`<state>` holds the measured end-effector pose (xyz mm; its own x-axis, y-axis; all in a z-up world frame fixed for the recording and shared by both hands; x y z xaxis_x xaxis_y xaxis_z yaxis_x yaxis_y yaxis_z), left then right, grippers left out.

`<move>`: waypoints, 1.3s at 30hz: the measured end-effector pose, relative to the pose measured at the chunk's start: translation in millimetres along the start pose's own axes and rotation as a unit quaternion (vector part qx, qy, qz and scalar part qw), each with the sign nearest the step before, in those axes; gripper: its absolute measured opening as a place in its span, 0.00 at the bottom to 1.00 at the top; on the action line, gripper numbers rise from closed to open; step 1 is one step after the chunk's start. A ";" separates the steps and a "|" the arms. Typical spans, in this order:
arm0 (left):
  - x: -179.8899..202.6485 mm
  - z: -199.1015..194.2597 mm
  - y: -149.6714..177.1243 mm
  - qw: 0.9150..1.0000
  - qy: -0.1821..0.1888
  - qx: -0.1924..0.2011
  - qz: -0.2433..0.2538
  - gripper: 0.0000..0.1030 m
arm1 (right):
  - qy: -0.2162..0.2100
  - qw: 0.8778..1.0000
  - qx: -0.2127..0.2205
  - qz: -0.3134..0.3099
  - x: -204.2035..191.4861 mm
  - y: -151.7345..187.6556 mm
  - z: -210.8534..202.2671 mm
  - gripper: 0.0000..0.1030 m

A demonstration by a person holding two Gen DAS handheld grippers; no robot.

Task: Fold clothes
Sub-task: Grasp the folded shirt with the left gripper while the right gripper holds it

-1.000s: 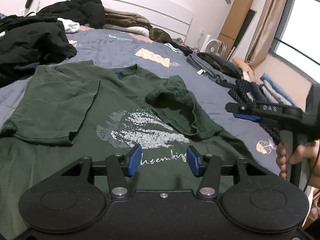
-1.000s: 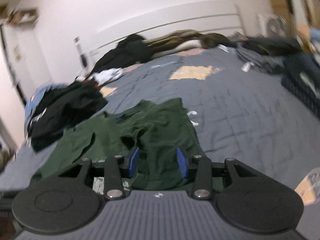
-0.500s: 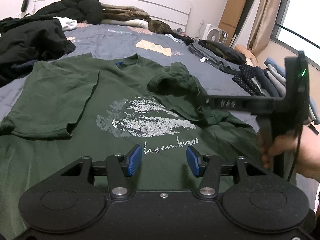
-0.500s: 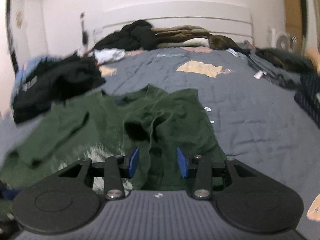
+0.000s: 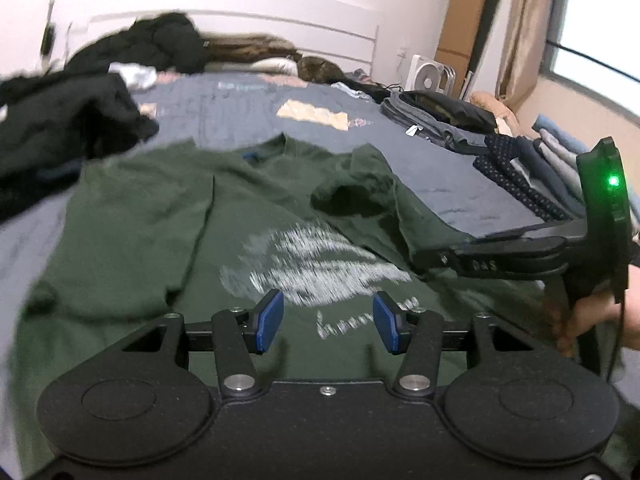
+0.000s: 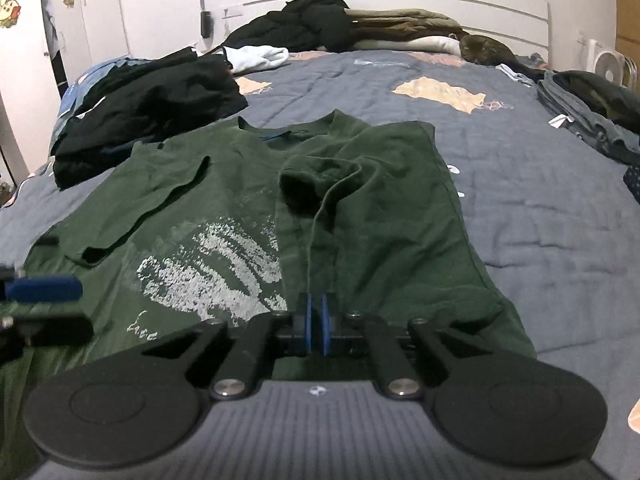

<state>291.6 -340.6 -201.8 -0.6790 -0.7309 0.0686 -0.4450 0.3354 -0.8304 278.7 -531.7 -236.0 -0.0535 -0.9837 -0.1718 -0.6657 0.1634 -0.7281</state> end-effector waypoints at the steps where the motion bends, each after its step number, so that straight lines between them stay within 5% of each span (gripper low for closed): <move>1: -1.2 1.2 -4.8 1.000 -0.002 0.003 0.012 0.50 | -0.001 1.000 -0.003 0.004 1.6 0.7 0.7 0.05; 4: 0.8 17.6 -27.7 0.996 -0.005 0.014 0.089 0.67 | -0.003 1.000 -0.007 0.006 2.5 3.7 2.8 0.05; 9: 14.3 65.8 -58.6 0.978 0.007 -0.005 0.209 0.67 | -0.011 1.000 -0.011 0.011 5.6 6.9 4.9 0.06; 12: 20.2 94.6 -69.9 0.966 0.020 -0.020 0.255 0.63 | -0.023 0.999 -0.016 0.027 10.9 8.1 6.1 0.07; 15: 22.0 117.6 -77.0 0.958 0.050 -0.045 0.278 0.48 | -0.034 0.998 -0.021 0.044 16.5 8.7 6.7 0.09; 21: 21.2 151.8 -91.7 0.942 0.126 -0.107 0.293 0.46 | -0.049 0.997 -0.028 0.056 21.2 8.5 7.7 0.09; 27: 29.6 167.9 -99.5 0.900 0.181 -0.183 0.351 0.46 | -0.056 0.996 -0.033 0.057 22.2 8.8 8.1 0.09; 34: 26.3 173.8 -99.6 0.865 0.215 -0.251 0.378 0.46 | -0.058 0.997 -0.035 0.045 21.9 11.5 8.2 0.10; 39: 23.3 164.7 -97.5 0.856 0.224 -0.259 0.388 0.06 | -0.063 0.996 -0.038 0.048 23.9 11.7 9.3 0.10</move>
<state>415.3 -488.2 -210.3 -0.9914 0.0937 -0.0914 0.1213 0.9197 -0.3734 276.6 -552.7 -254.7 -0.0296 -0.9458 -0.3234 -0.7169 0.2455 -0.6525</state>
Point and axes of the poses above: each gripper's, at about its wrist camera, not at the fingertips, and z roughly the way its jaws point, x to its right, y to its underside, the point moved 7 cm from there along z, roughly the way its jaws point, and after that the axes turned 6 degrees about z, right-handed, at the moved point
